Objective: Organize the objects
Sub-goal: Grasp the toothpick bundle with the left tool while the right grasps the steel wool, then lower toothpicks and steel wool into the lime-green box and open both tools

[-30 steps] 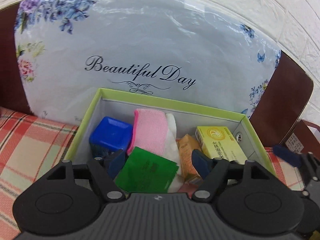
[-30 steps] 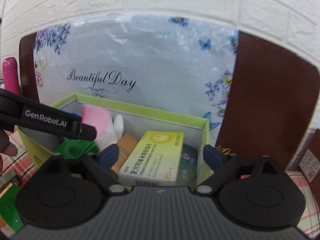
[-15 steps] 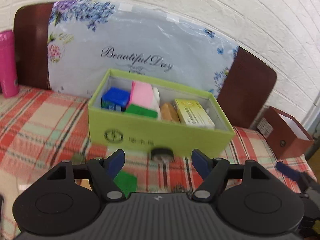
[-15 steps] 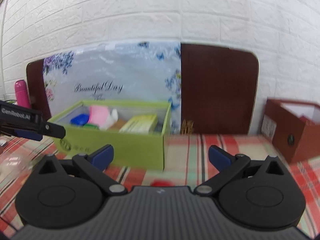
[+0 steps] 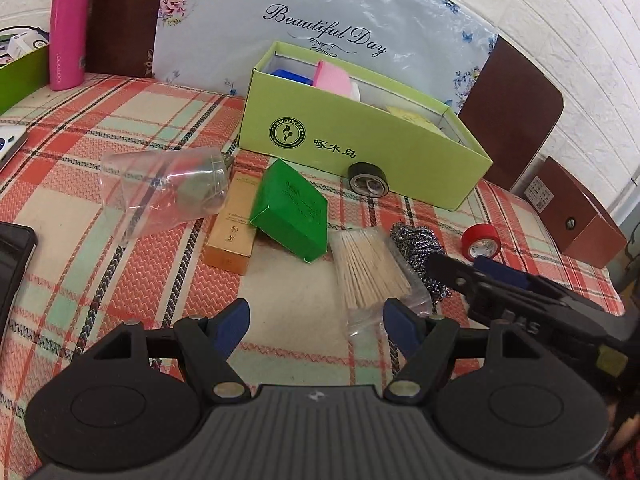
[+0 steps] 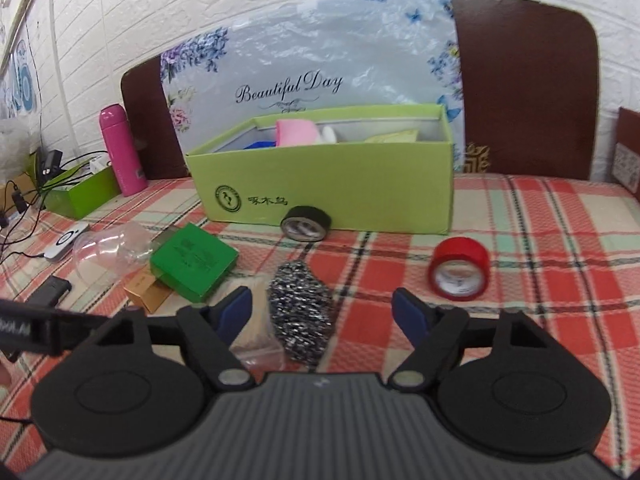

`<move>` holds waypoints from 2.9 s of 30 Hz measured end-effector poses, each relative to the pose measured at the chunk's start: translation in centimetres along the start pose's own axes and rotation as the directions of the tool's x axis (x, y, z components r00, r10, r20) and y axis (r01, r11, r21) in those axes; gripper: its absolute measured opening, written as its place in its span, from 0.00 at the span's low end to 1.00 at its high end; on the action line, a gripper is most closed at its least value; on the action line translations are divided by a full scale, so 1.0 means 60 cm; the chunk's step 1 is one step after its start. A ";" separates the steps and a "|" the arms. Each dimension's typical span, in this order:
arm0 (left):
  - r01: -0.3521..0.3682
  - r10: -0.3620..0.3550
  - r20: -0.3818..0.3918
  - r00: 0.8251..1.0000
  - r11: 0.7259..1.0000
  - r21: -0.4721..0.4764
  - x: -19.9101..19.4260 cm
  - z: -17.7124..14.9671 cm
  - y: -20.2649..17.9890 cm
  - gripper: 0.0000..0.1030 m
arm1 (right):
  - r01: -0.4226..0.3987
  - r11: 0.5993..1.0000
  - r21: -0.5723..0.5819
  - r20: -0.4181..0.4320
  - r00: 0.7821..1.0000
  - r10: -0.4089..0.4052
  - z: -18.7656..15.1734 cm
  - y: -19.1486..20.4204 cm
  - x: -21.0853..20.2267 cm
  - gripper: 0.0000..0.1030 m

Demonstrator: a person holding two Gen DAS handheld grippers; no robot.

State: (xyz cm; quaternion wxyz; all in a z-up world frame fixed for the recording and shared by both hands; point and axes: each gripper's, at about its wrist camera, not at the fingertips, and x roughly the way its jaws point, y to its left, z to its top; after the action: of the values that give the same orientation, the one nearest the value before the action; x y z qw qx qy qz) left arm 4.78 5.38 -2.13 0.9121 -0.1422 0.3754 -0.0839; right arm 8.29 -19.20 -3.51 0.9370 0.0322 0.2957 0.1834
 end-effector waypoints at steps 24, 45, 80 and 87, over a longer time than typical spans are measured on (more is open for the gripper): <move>0.141 -0.139 -0.070 0.988 0.990 0.024 0.093 -0.016 -0.125 0.75 | 0.085 0.963 0.255 -0.044 0.996 -0.077 -0.054 -0.095 -0.081 0.36; 0.069 -0.059 -0.071 0.996 0.987 0.142 0.064 -0.003 -0.079 0.13 | 0.149 0.979 0.136 -0.010 0.989 -0.149 -0.051 -0.086 -0.100 0.32; 0.137 -0.159 0.087 0.983 0.966 0.217 0.016 0.120 -0.110 0.20 | 0.058 0.991 -0.123 0.135 0.990 -0.041 0.070 -0.014 -0.078 0.34; 0.071 -0.104 0.189 0.977 0.982 0.173 0.033 0.224 -0.088 0.20 | 0.065 0.982 -0.177 0.202 0.979 -0.028 0.157 0.012 -0.022 0.34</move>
State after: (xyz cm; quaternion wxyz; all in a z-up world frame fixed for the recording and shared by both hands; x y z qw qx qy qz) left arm 15.46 2.50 7.37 0.9487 -0.0900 0.2684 -0.1406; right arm 12.40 -18.58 5.08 0.9648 -0.0428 0.1834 0.1838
